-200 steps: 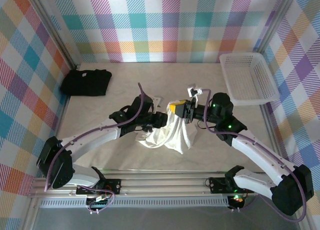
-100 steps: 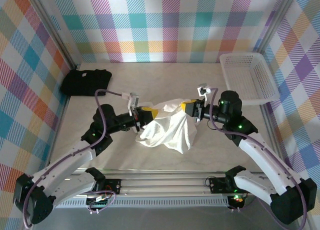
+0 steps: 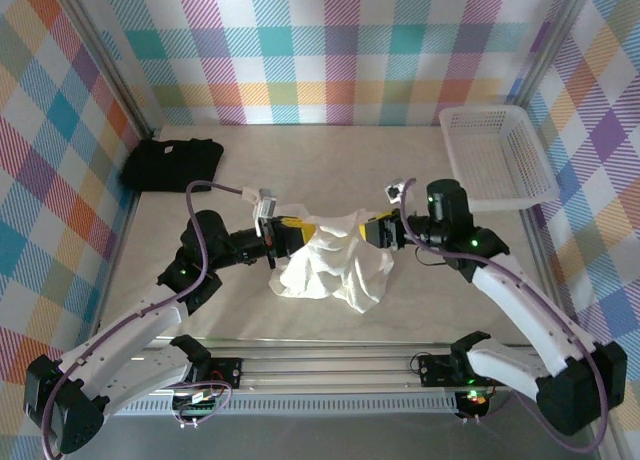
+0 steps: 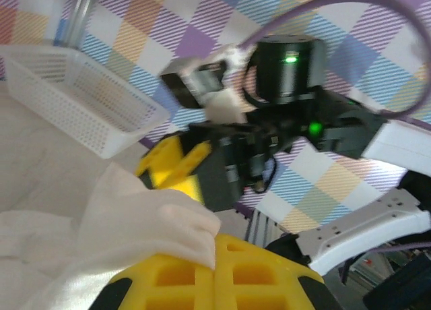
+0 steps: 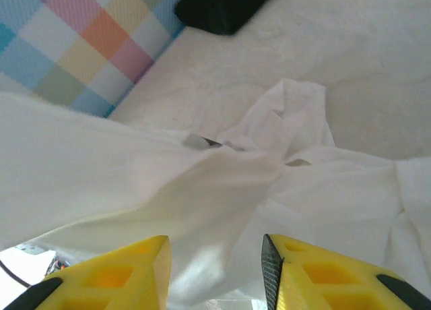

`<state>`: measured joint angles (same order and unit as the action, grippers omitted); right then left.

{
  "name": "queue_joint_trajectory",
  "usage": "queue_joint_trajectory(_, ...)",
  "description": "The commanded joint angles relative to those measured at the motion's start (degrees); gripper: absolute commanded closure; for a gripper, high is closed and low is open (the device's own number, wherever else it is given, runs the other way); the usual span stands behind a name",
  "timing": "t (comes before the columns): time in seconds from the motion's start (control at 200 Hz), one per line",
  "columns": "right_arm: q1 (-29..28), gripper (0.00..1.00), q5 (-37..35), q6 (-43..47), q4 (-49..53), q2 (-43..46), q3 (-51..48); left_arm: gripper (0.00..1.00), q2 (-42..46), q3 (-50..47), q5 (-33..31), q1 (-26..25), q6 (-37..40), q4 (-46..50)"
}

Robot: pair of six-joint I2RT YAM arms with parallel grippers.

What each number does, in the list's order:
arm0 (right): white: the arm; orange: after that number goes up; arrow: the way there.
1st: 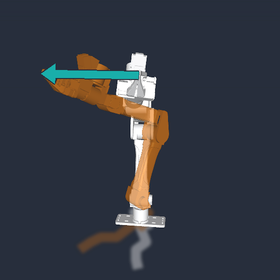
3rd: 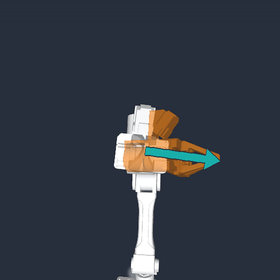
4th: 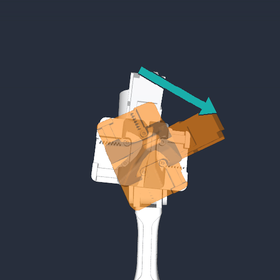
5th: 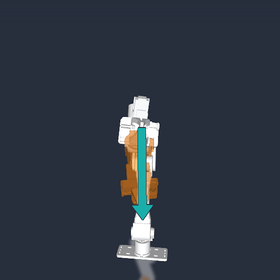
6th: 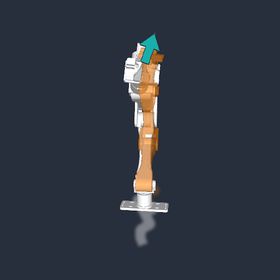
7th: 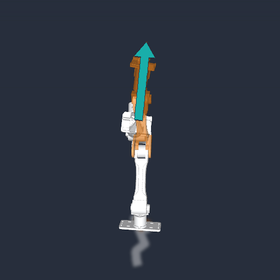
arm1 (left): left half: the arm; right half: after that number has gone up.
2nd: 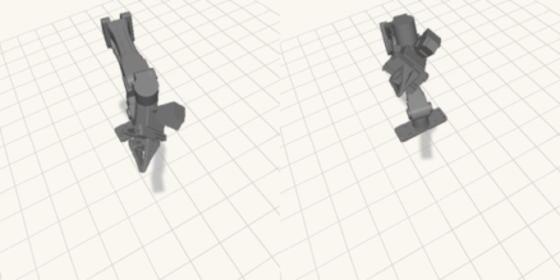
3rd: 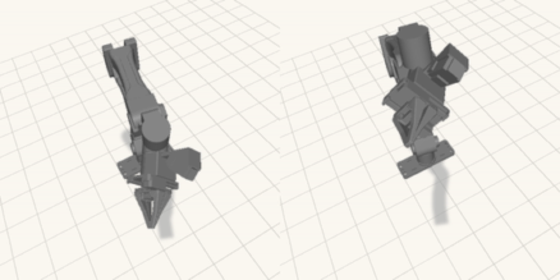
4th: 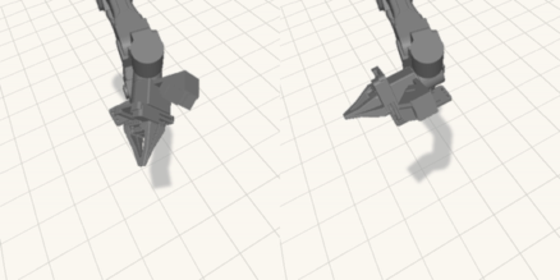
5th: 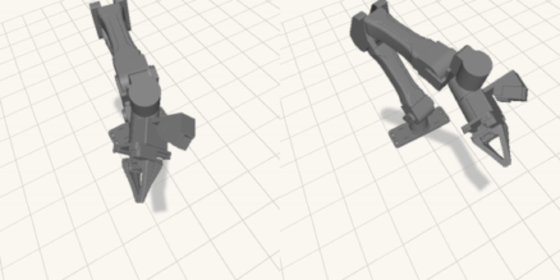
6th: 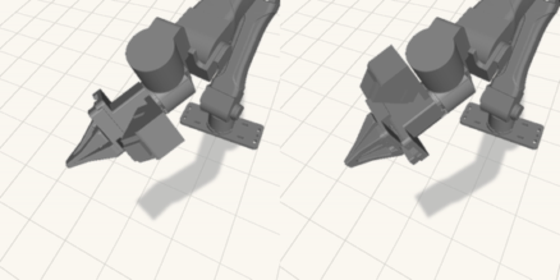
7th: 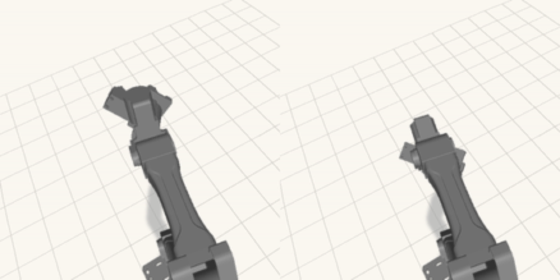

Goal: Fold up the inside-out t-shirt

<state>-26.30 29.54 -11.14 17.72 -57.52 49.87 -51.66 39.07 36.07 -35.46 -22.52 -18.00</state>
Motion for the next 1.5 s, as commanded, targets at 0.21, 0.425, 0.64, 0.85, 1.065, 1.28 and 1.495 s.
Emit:
queue_joint_trajectory(0.21,-5.8,0.58,17.6,0.3,-16.0,2.9,-5.6,1.00,0.1,2.9,-3.6,0.4,3.5,4.7)
queue_joint_trajectory(0.425,-6.6,0.55,14.9,-4.3,-25.8,-2.7,-5.5,1.00,-0.5,3.2,-2.7,0.4,3.0,4.5)
queue_joint_trajectory(0.64,-6.7,0.55,13.3,-7.2,-31.9,-5.7,-5.0,1.00,-0.1,2.8,-2.5,0.4,2.8,4.3)
queue_joint_trajectory(0.85,-6.9,0.55,12.8,-8.5,-33.6,-8.2,-4.5,1.00,0.3,2.5,-2.6,0.4,3.0,4.7)
queue_joint_trajectory(1.065,-6.9,0.54,11.2,-9.6,-33.9,-9.4,-4.8,1.00,0.3,2.4,-2.7,0.4,3.2,4.8)
queue_joint_trajectory(1.28,-7.1,0.64,16.0,-13.8,-40.9,-10.6,-4.6,1.00,0.1,2.2,-3.4,0.4,3.5,5.2)
queue_joint_trajectory(1.495,-7.1,1.00,14.8,-8.3,-30.2,-5.1,-0.8,1.00,0.5,2.9,-10.5,0.4,5.5,10.7)
